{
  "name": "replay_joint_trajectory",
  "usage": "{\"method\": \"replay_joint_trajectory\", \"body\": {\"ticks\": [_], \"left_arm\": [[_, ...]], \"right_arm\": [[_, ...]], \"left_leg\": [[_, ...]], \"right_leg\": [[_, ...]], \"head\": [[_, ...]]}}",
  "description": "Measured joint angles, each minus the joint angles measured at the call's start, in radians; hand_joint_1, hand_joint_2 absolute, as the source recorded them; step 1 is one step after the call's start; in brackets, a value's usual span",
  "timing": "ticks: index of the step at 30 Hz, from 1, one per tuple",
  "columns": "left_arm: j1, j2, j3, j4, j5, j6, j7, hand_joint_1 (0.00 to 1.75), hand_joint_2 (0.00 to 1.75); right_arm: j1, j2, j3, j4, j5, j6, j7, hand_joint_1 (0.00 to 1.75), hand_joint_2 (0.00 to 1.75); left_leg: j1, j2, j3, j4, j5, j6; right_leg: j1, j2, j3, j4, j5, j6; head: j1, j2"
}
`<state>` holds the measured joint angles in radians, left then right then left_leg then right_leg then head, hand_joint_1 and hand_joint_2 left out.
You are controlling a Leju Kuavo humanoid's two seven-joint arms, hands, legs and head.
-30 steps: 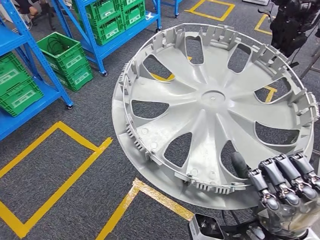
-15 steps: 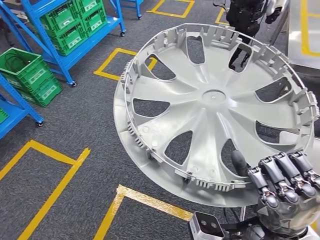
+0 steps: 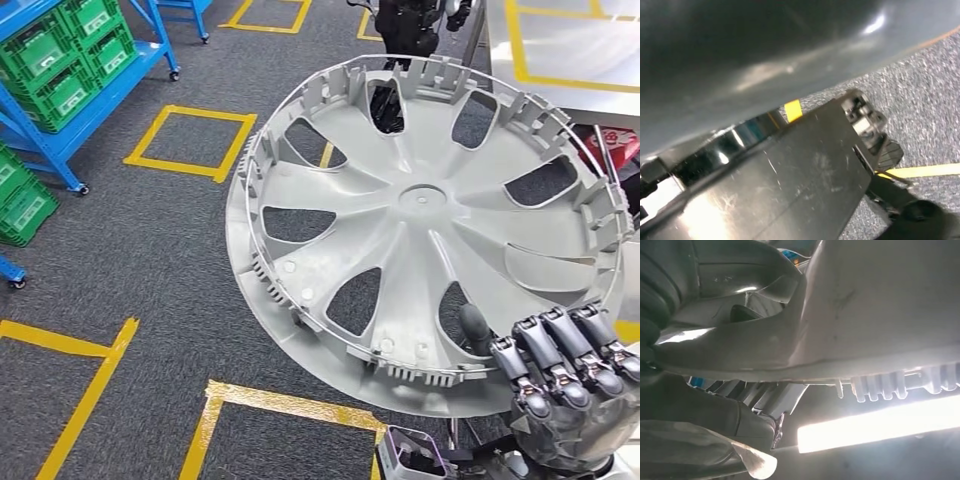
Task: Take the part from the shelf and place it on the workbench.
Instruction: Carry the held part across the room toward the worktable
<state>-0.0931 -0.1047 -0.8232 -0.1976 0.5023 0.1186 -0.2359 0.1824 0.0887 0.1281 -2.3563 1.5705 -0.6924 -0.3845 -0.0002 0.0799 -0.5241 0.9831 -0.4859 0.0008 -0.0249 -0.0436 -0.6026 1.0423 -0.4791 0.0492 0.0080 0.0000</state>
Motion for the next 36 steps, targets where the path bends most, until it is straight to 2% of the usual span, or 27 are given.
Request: {"method": "replay_joint_trajectory", "body": {"ticks": [1,3,4,5,7,9,10,11,12,13,15,16,17,19,20,21,23,24,25,26,27,29,30,31,32,34,36], "left_arm": [[0.000,0.000,0.000,0.000,0.000,0.000,0.001,0.00,0.00],[-0.001,0.000,0.000,0.000,0.000,0.000,0.001,0.00,0.00],[-0.002,0.000,0.000,0.000,0.000,0.000,0.002,0.00,0.00],[-0.002,0.000,0.000,0.000,0.000,0.000,0.002,0.00,0.00],[-0.003,-0.001,0.000,0.000,0.000,0.000,0.001,0.00,0.00],[-0.001,-0.001,0.000,0.000,0.000,0.000,0.001,0.00,0.00],[-0.001,0.000,0.000,0.000,0.000,0.000,0.001,0.00,0.00],[-0.001,0.000,0.000,0.000,0.000,0.000,0.001,0.00,0.00],[-0.001,0.000,0.000,0.000,0.000,0.000,0.001,0.00,0.00],[-0.001,0.000,0.000,0.000,0.000,0.000,0.001,0.00,0.00],[-0.001,0.003,0.000,0.000,0.000,0.000,0.001,0.00,0.00],[-0.001,0.004,0.000,0.000,0.000,0.000,0.001,0.00,0.00],[-0.002,0.005,0.000,0.000,0.000,0.000,0.001,0.00,0.00],[-0.004,0.003,0.000,0.000,0.000,0.000,0.001,0.00,0.00],[-0.005,0.002,0.000,0.000,0.000,0.000,0.001,0.00,0.00],[-0.006,0.000,0.000,0.000,0.000,0.000,0.001,0.00,0.00],[-0.003,-0.002,0.000,0.000,0.000,0.000,0.000,0.00,0.00],[-0.002,-0.002,0.000,0.000,0.001,0.000,0.000,0.00,0.00],[0.000,-0.002,0.000,0.000,0.001,0.000,0.000,0.00,0.00],[0.000,-0.002,0.000,0.000,0.002,0.000,0.000,0.00,0.00],[0.000,-0.001,0.000,0.000,0.003,0.000,0.000,0.00,0.00],[-0.002,-0.001,0.000,0.000,0.003,-0.001,0.000,0.00,0.00],[-0.002,0.000,0.000,0.000,0.003,-0.002,0.000,0.00,0.00],[-0.003,0.002,0.000,0.000,0.003,-0.005,0.000,0.00,0.00],[-0.004,0.005,0.000,0.000,0.003,-0.008,0.000,0.00,0.00],[-0.009,0.010,0.000,0.000,0.002,-0.014,0.000,0.00,0.00],[-0.014,0.012,0.000,0.000,0.001,-0.018,0.000,0.00,0.00]], "right_arm": [[0.000,0.000,-0.001,0.000,0.000,0.000,-0.001,1.75,1.75],[0.003,0.000,-0.003,0.000,0.000,0.000,-0.002,1.75,1.75],[0.005,0.000,-0.004,0.000,0.000,0.000,-0.003,1.75,1.75],[0.006,0.000,-0.005,0.000,0.000,0.000,-0.005,1.75,1.75],[0.006,0.001,-0.007,0.000,0.000,0.000,-0.006,1.75,1.75],[0.006,0.002,-0.008,0.001,0.000,0.000,-0.007,1.75,1.75],[0.006,0.002,-0.009,0.001,0.000,0.000,-0.007,1.75,1.75],[0.007,0.002,-0.009,0.001,0.000,0.000,-0.007,1.75,1.75],[0.007,0.002,-0.010,0.001,0.000,0.000,-0.007,1.75,1.75],[0.007,0.002,-0.010,0.001,0.000,0.000,-0.007,1.75,1.75],[0.006,0.002,-0.011,0.001,0.000,0.000,-0.007,1.75,1.75],[0.006,0.002,-0.011,0.001,0.000,0.000,-0.007,1.75,1.75],[0.006,0.003,-0.012,0.001,0.000,0.000,-0.007,1.75,1.75],[0.009,0.003,-0.012,0.000,0.000,0.000,-0.007,1.75,1.75],[0.010,0.003,-0.013,0.000,0.000,0.000,-0.007,1.75,1.75],[0.010,0.003,-0.013,0.000,0.000,0.000,-0.007,1.75,1.75],[0.008,0.003,-0.014,0.001,-0.001,0.000,-0.008,1.75,1.75],[0.008,0.003,-0.014,0.001,-0.001,0.000,-0.009,1.75,1.75],[0.007,0.003,-0.015,0.001,0.000,0.000,-0.011,1.75,1.75],[0.007,0.003,-0.015,0.002,0.000,0.000,-0.013,1.75,1.75],[0.007,0.003,-0.015,0.004,0.000,0.000,-0.016,1.75,1.75],[0.006,0.003,-0.016,0.006,0.000,0.000,-0.021,1.75,1.75],[0.003,0.004,-0.016,0.007,0.000,0.000,-0.023,1.75,1.75],[0.000,0.005,-0.016,0.008,0.000,0.000,-0.024,1.75,1.75],[-0.003,0.006,-0.016,0.009,0.000,0.000,-0.026,1.75,1.75],[-0.006,0.010,-0.017,0.013,0.000,0.000,-0.028,1.75,1.75],[-0.008,0.016,-0.019,0.016,0.000,0.000,-0.032,1.75,1.75]], "left_leg": [[-0.001,0.006,-0.001,0.006,-0.005,-0.005],[-0.001,0.016,0.002,0.011,-0.008,-0.010],[0.001,0.012,0.002,0.015,-0.014,-0.013],[0.004,-0.002,-0.003,0.031,-0.029,-0.017],[0.007,-0.044,-0.040,0.124,-0.089,-0.022],[0.007,-0.065,-0.102,0.263,-0.151,-0.020],[0.006,-0.068,-0.123,0.306,-0.159,-0.016],[0.004,-0.070,-0.128,0.311,-0.147,-0.010],[0.001,-0.075,-0.115,0.275,-0.115,-0.002],[-0.003,-0.089,-0.088,0.210,-0.073,0.006],[-0.008,-0.138,-0.035,0.085,-0.013,0.023],[-0.011,-0.156,-0.021,0.051,-0.003,0.029],[-0.012,-0.163,-0.016,0.036,-0.004,0.033],[-0.011,-0.142,-0.011,0.014,-0.001,0.033],[-0.010,-0.129,-0.006,0.000,0.004,0.032],[-0.008,-0.115,-0.002,-0.013,0.010,0.031],[-0.009,-0.087,0.001,-0.025,0.016,0.031],[-0.010,-0.072,0.001,-0.024,0.016,0.031],[-0.010,-0.057,0.000,-0.023,0.015,0.030],[-0.010,-0.043,0.000,-0.022,0.014,0.029],[-0.009,-0.030,0.000,-0.021,0.012,0.027],[-0.008,-0.008,0.000,-0.014,0.006,0.017],[-0.010,0.000,-0.001,-0.007,0.001,0.011],[-0.012,0.007,-0.002,0.000,-0.003,0.006],[-0.014,0.013,-0.003,0.005,-0.005,0.002],[-0.013,0.023,-0.002,0.011,-0.010,-0.004],[-0.007,-0.004,-0.013,0.044,-0.039,-0.013]], "right_leg": [[0.002,-0.002,0.013,-0.020,0.000,-0.007],[0.006,0.015,0.012,-0.018,-0.001,-0.026],[0.006,0.023,0.011,-0.018,0.000,-0.033],[0.005,0.031,0.011,-0.018,0.001,-0.039],[0.006,0.047,0.009,-0.018,0.004,-0.049],[0.010,0.067,0.008,-0.018,0.005,-0.054],[0.013,0.079,0.008,-0.018,0.005,-0.055],[0.016,0.092,0.008,-0.018,0.006,-0.056],[0.017,0.105,0.009,-0.018,0.006,-0.057],[0.018,0.118,0.011,-0.018,0.007,-0.057],[0.017,0.142,0.010,-0.018,0.009,-0.055],[0.015,0.153,0.007,-0.018,0.012,-0.051],[0.012,0.164,0.001,-0.019,0.016,-0.045],[0.009,0.178,-0.010,-0.021,0.021,-0.034],[0.011,0.165,-0.019,-0.012,0.015,-0.030],[0.013,0.141,-0.034,0.012,-0.002,-0.026],[0.016,0.079,-0.084,0.117,-0.062,-0.020],[0.014,0.063,-0.112,0.179,-0.089,-0.016],[0.012,0.055,-0.131,0.224,-0.103,-0.011],[0.010,0.049,-0.134,0.237,-0.100,-0.007],[0.008,0.044,-0.116,0.210,-0.080,-0.003],[0.006,0.010,-0.038,0.078,-0.030,0.002],[0.007,-0.004,-0.003,0.020,-0.014,-0.003],[0.009,-0.014,0.017,-0.014,-0.009,-0.010],[0.012,-0.014,0.022,-0.022,-0.012,-0.020],[0.012,0.007,0.020,-0.019,-0.009,-0.038],[0.012,0.025,0.018,-0.020,-0.006,-0.051]], "head": [[0.000,0.000],[-0.001,0.000],[-0.001,0.000],[-0.002,0.000],[-0.004,0.000],[-0.006,0.000],[-0.007,0.000],[-0.007,0.000],[-0.007,0.000],[-0.007,0.000],[-0.006,0.000],[-0.007,0.000],[-0.008,0.000],[-0.011,0.000],[-0.010,0.000],[-0.007,0.000],[-0.003,0.000],[-0.001,0.000],[0.000,0.000],[0.000,0.000],[0.000,0.000],[0.001,0.000],[0.002,0.000],[0.003,0.000],[0.003,0.000],[0.002,0.000],[0.000,0.000]]}}
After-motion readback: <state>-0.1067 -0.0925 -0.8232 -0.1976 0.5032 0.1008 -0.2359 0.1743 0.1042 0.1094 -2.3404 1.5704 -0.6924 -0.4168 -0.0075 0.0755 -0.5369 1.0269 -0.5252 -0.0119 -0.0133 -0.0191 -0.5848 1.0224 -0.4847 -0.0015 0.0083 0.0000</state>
